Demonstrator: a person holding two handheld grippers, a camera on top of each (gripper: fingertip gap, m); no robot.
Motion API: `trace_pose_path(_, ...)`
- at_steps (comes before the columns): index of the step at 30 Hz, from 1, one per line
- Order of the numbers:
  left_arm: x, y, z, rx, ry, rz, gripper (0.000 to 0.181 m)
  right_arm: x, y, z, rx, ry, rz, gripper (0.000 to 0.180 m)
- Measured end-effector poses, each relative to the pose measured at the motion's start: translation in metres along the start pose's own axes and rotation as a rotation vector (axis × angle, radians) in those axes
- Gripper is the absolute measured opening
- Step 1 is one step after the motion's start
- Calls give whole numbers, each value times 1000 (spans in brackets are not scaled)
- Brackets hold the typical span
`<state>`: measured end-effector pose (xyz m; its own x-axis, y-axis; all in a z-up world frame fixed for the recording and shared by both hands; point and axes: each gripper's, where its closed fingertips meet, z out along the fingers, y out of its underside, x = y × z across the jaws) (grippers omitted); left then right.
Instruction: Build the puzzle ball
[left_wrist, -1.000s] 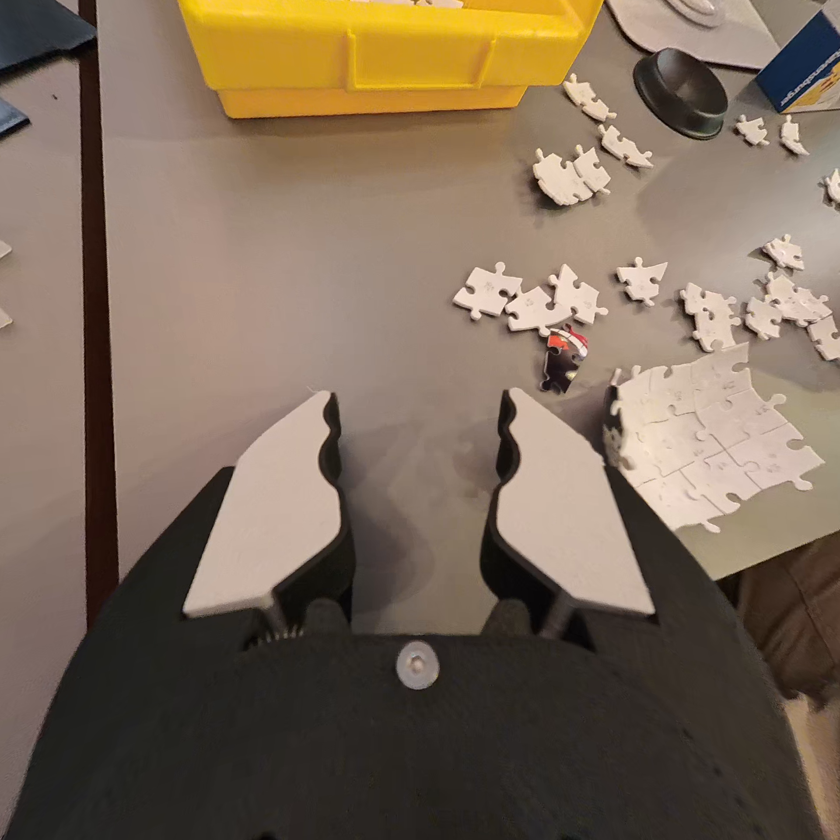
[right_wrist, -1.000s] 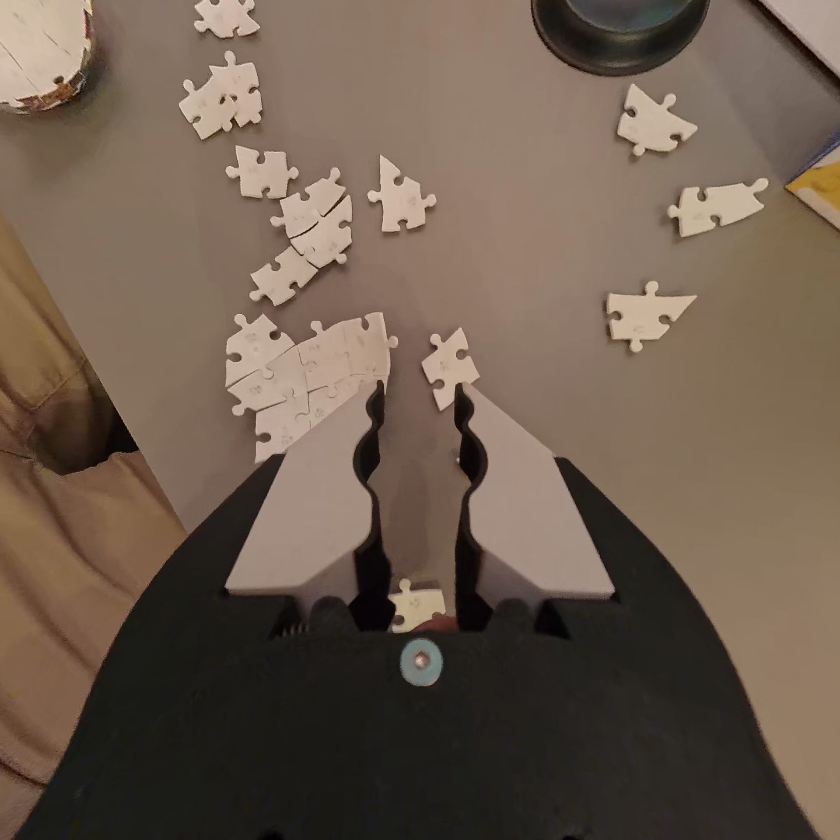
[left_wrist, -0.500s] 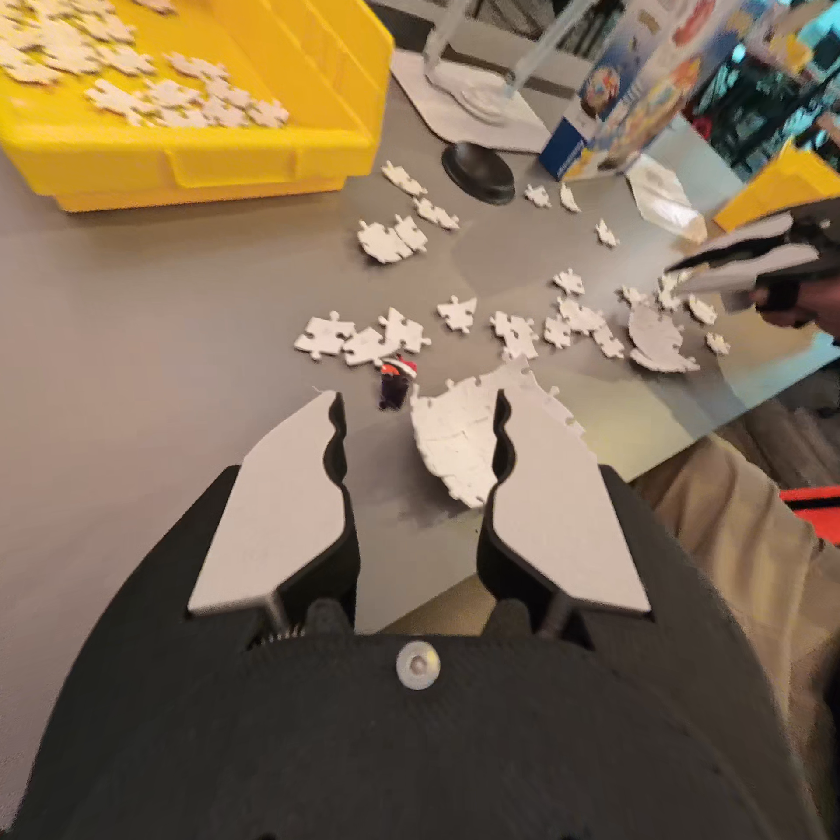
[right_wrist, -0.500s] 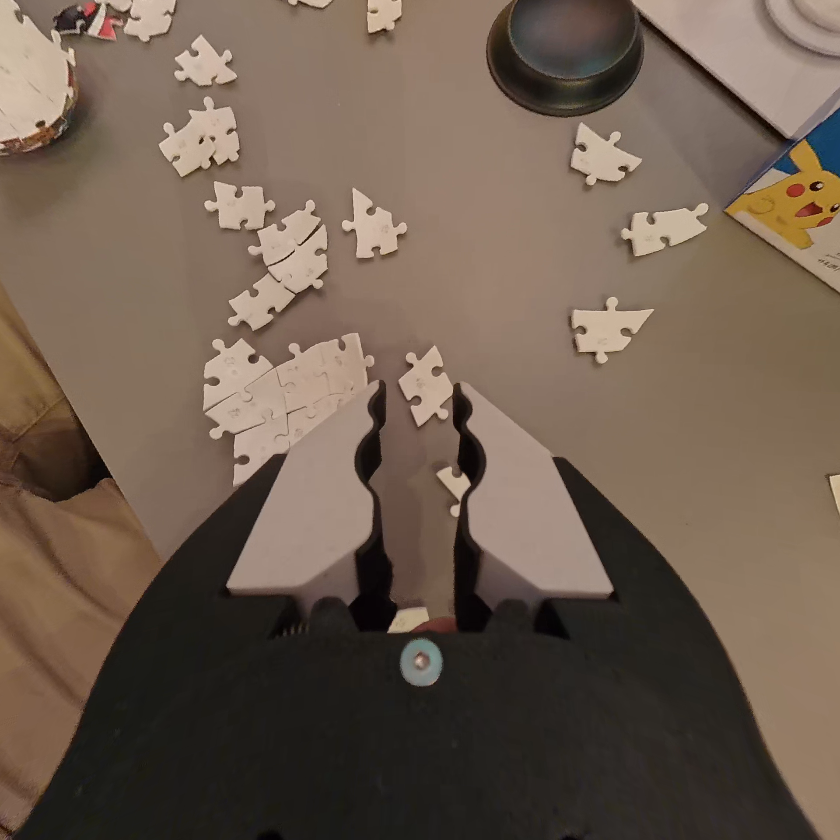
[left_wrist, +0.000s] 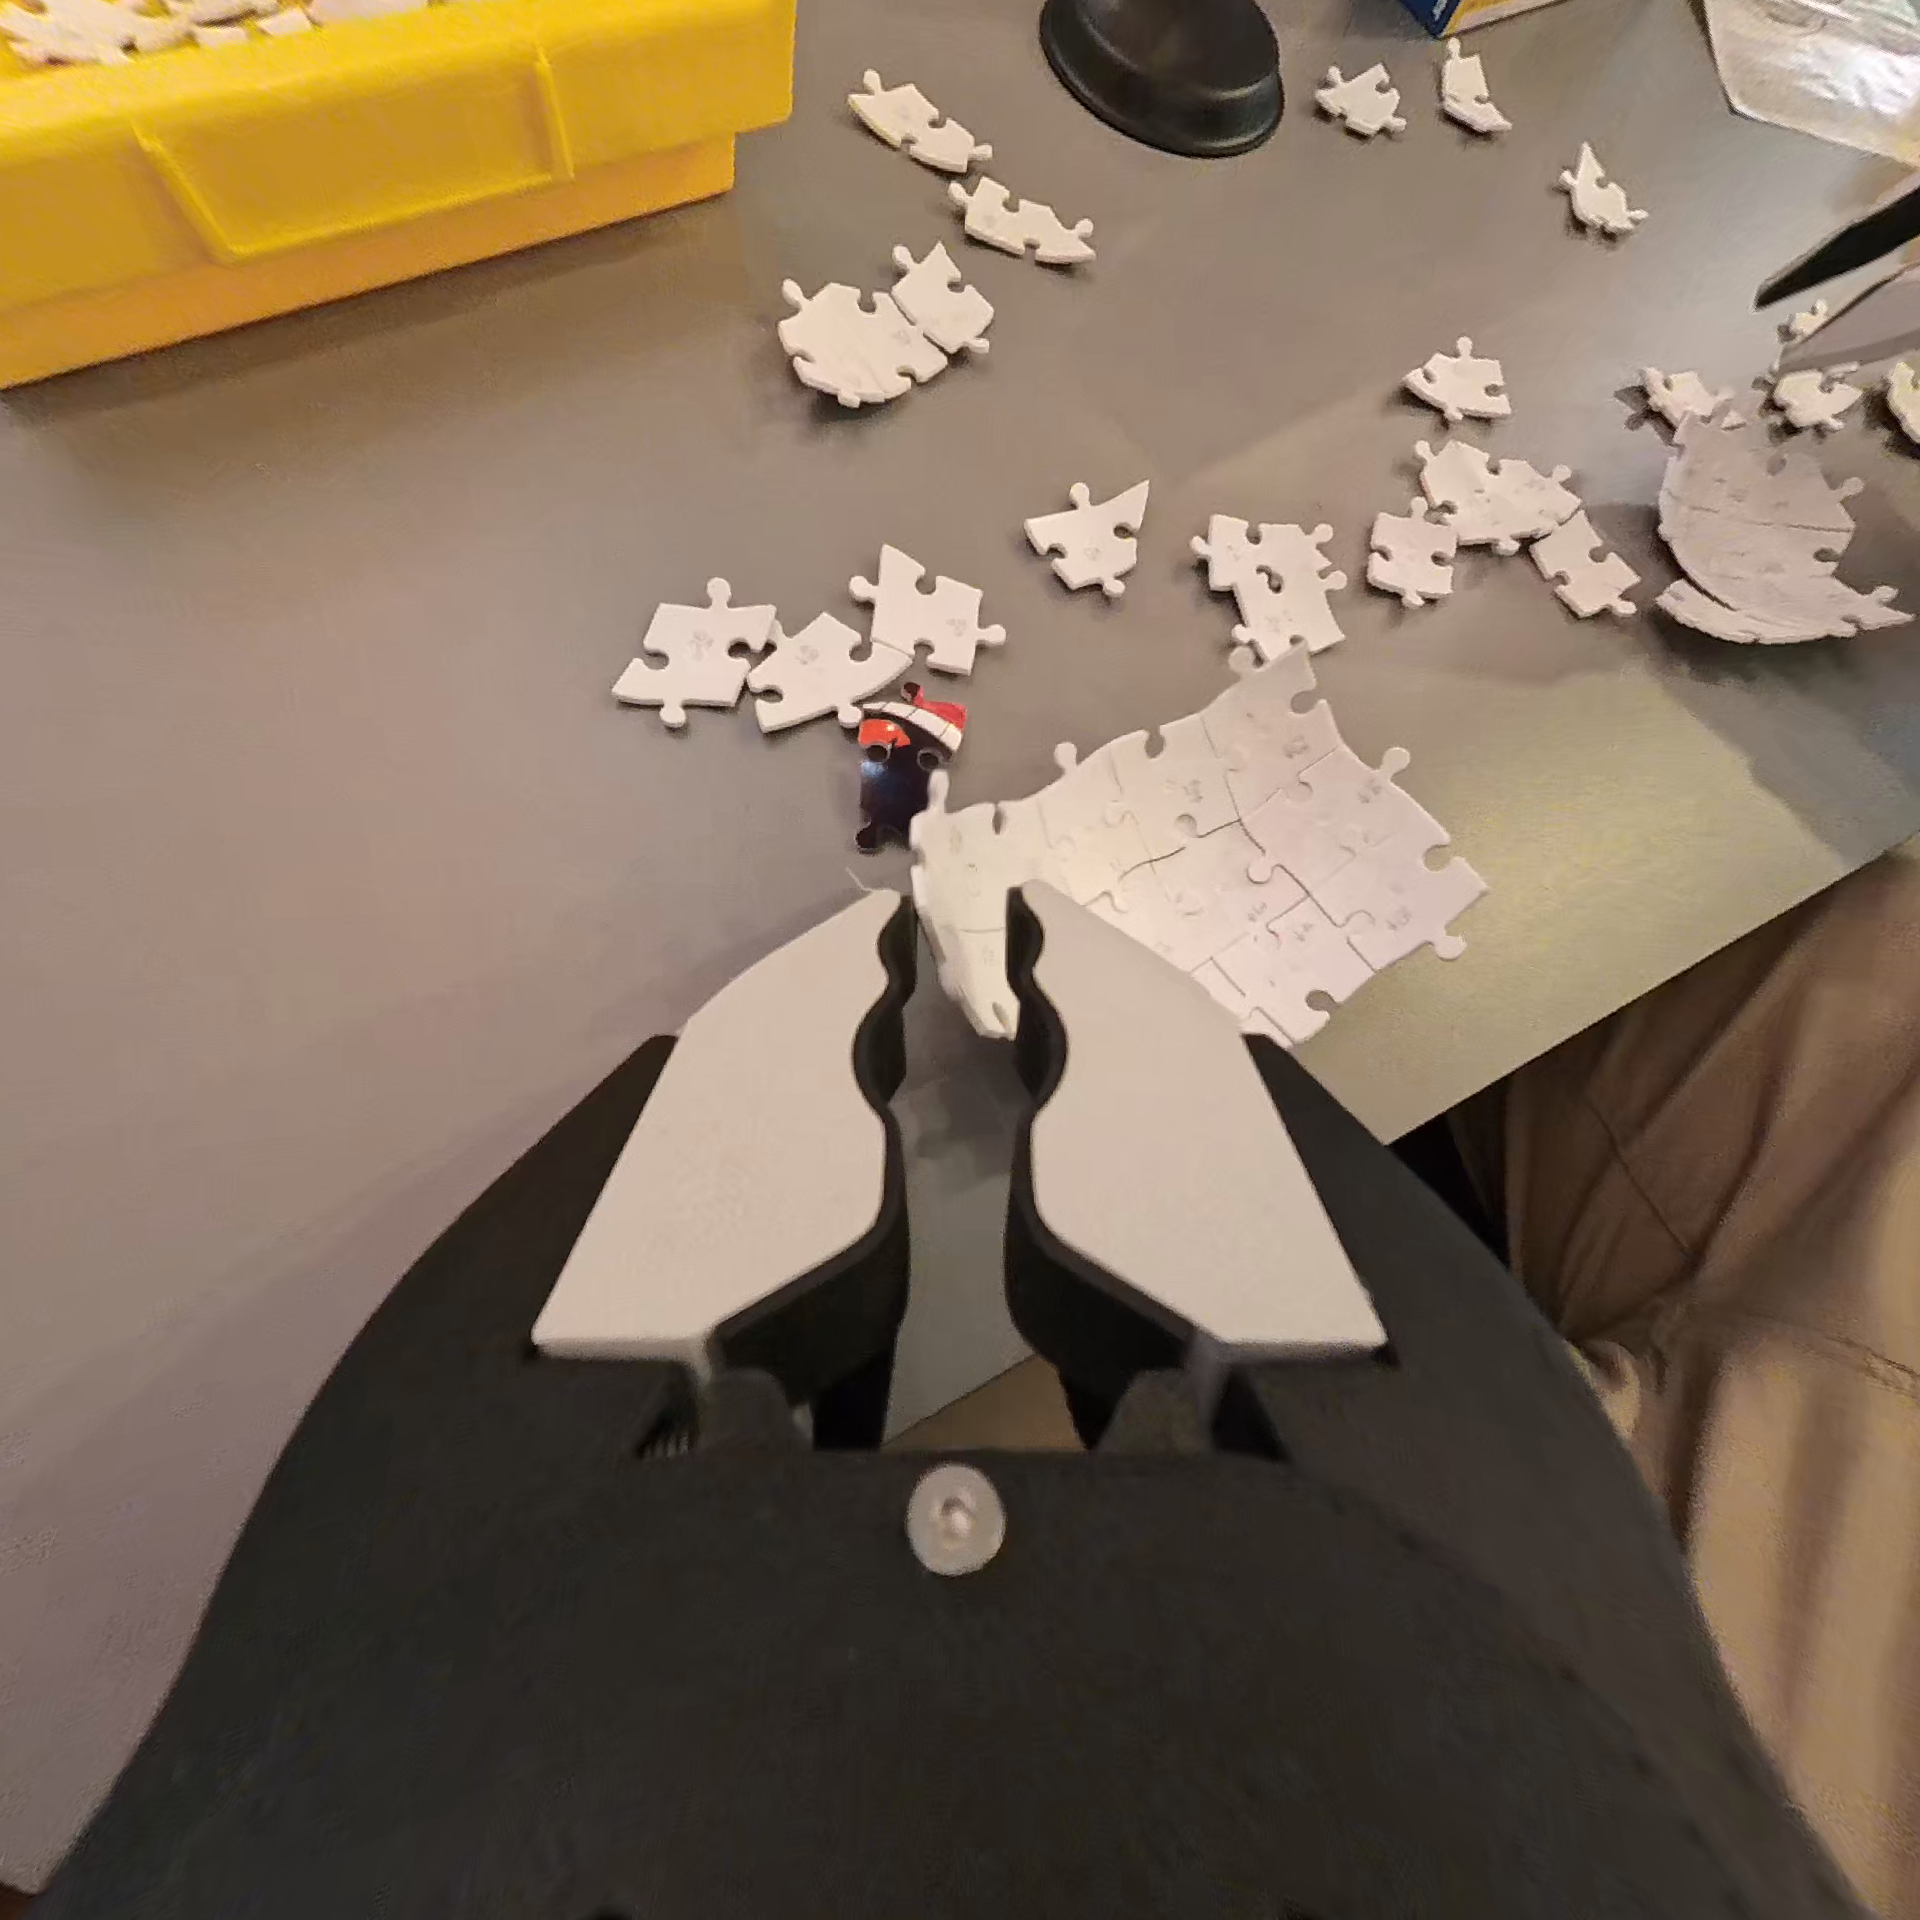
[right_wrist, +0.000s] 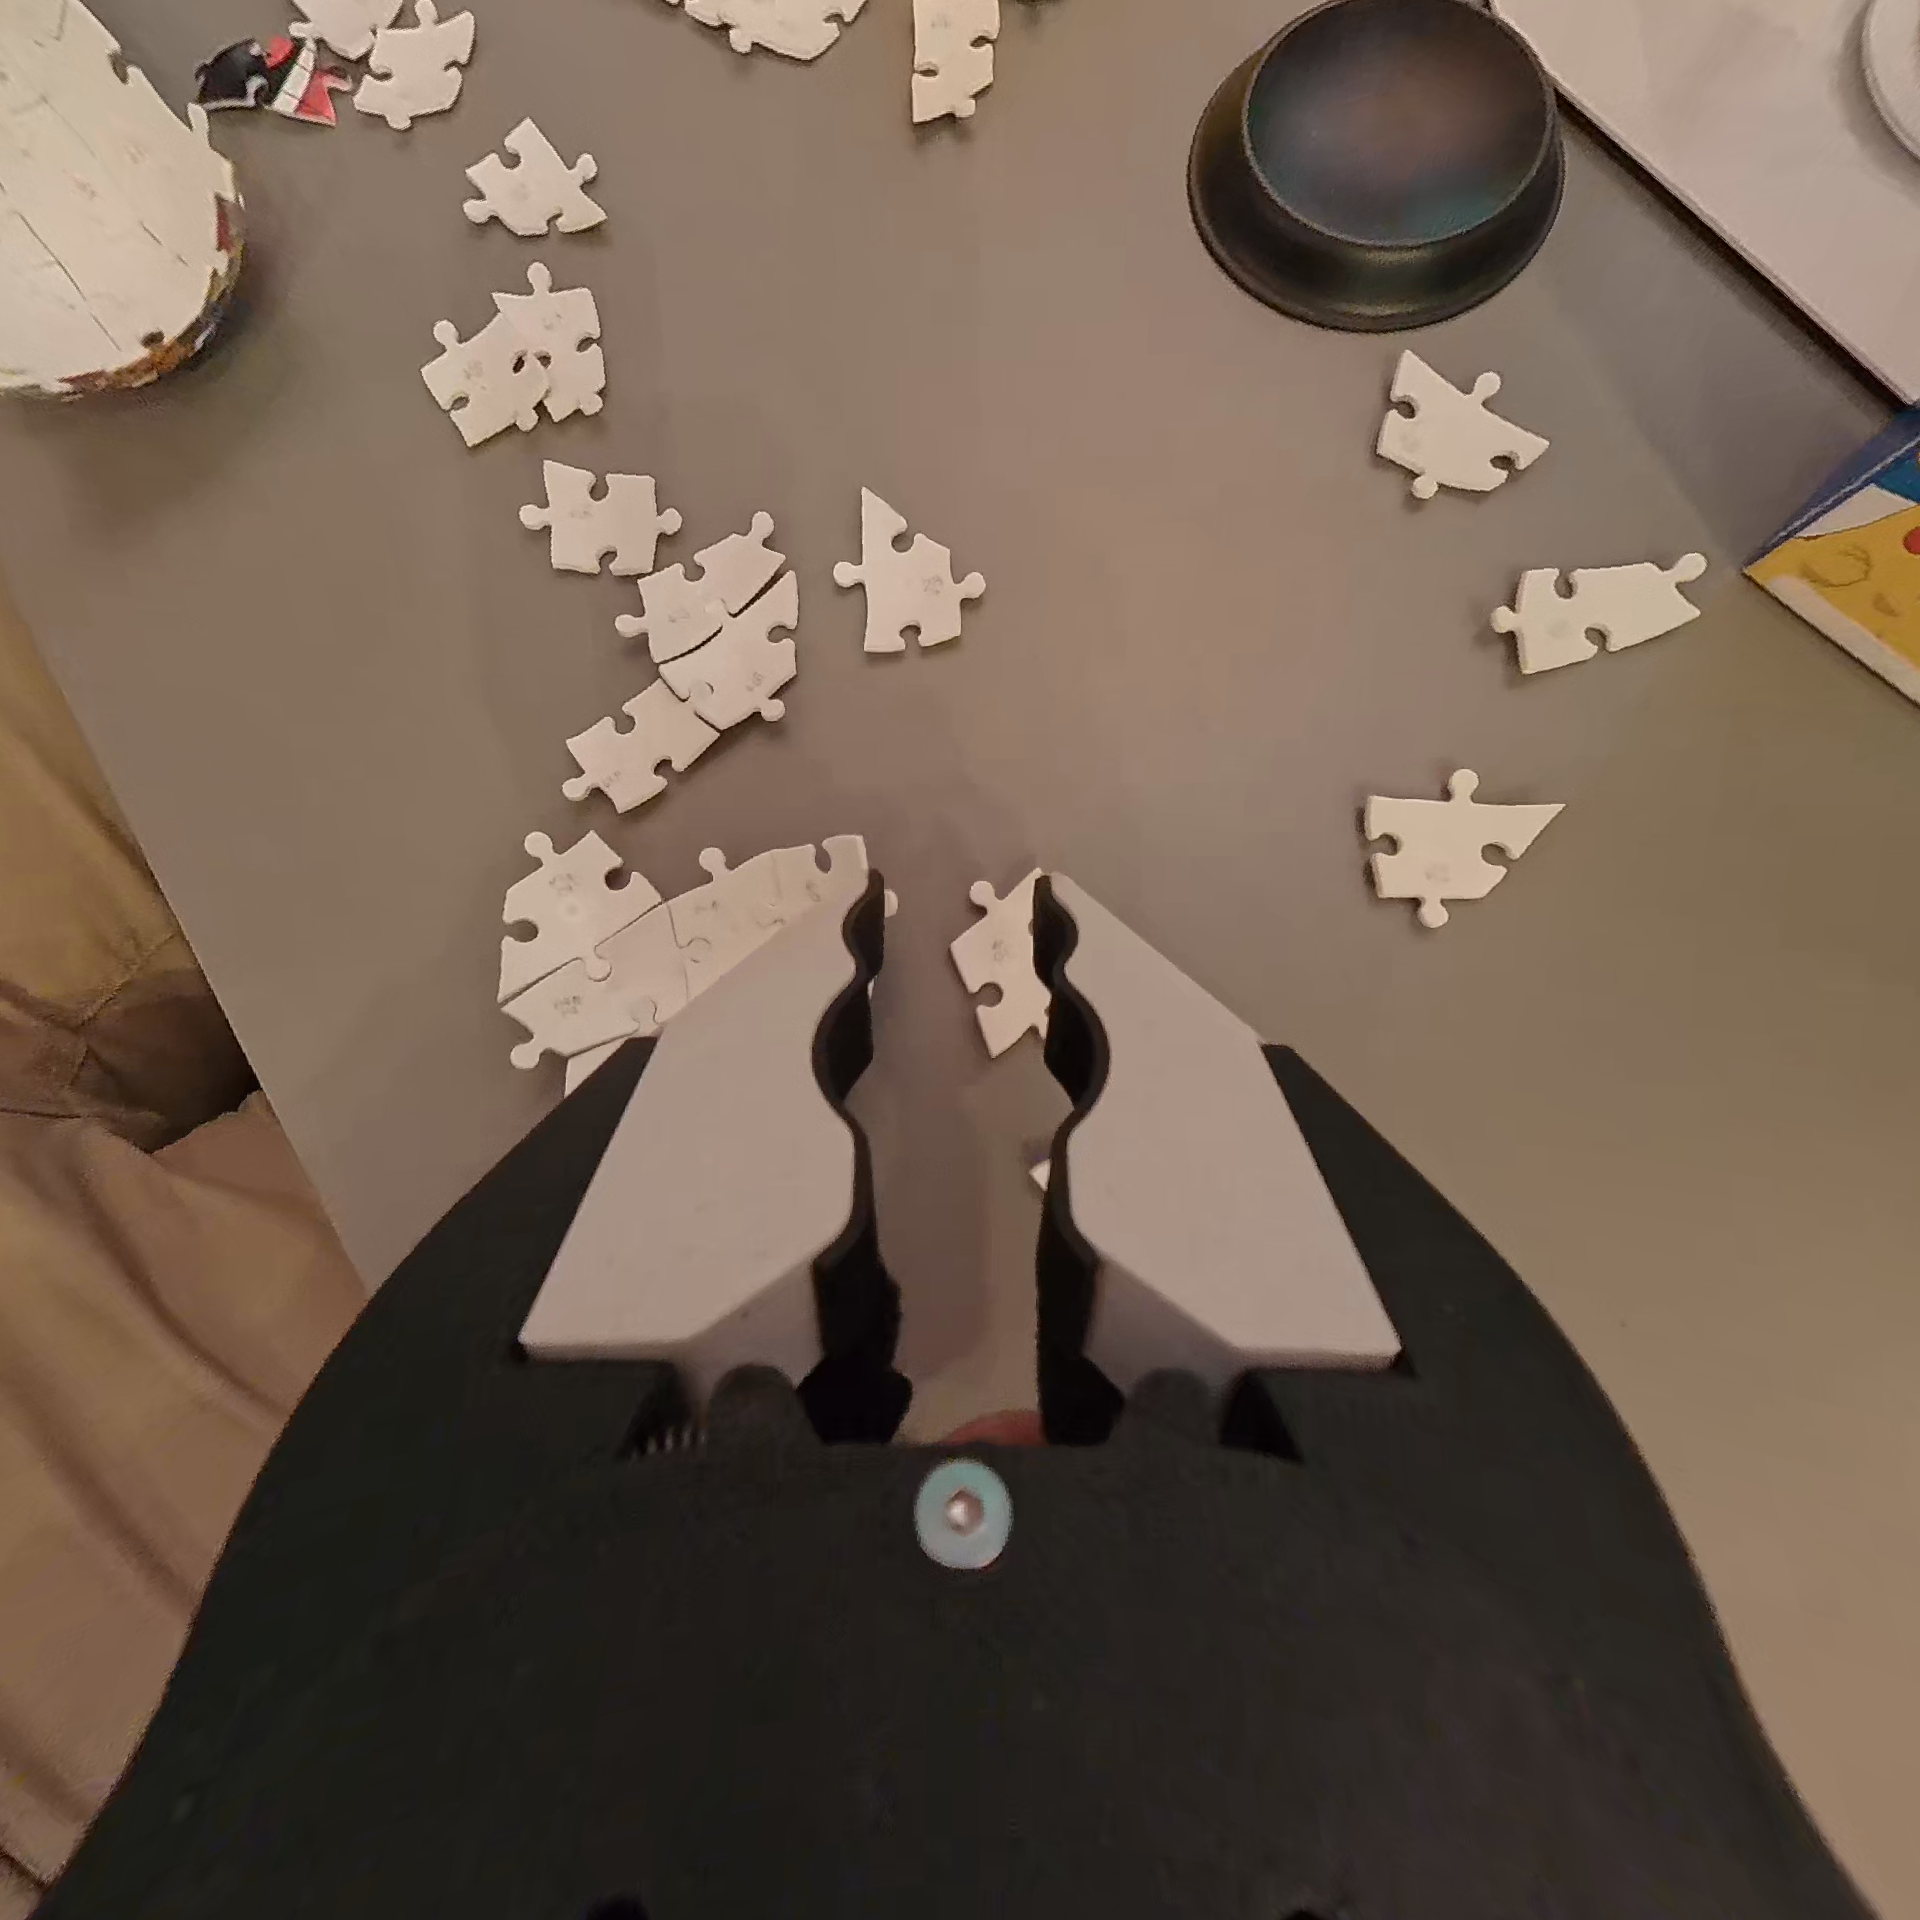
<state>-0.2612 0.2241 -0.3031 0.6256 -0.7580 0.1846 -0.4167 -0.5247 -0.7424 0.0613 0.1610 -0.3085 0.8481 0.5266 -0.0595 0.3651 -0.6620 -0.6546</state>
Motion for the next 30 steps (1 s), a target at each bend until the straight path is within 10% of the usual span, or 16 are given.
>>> trace_pose_path(30, 24, -14, 13, 55, 30, 78, 2, -14, 0, 11, -90, -105, -12, 28)
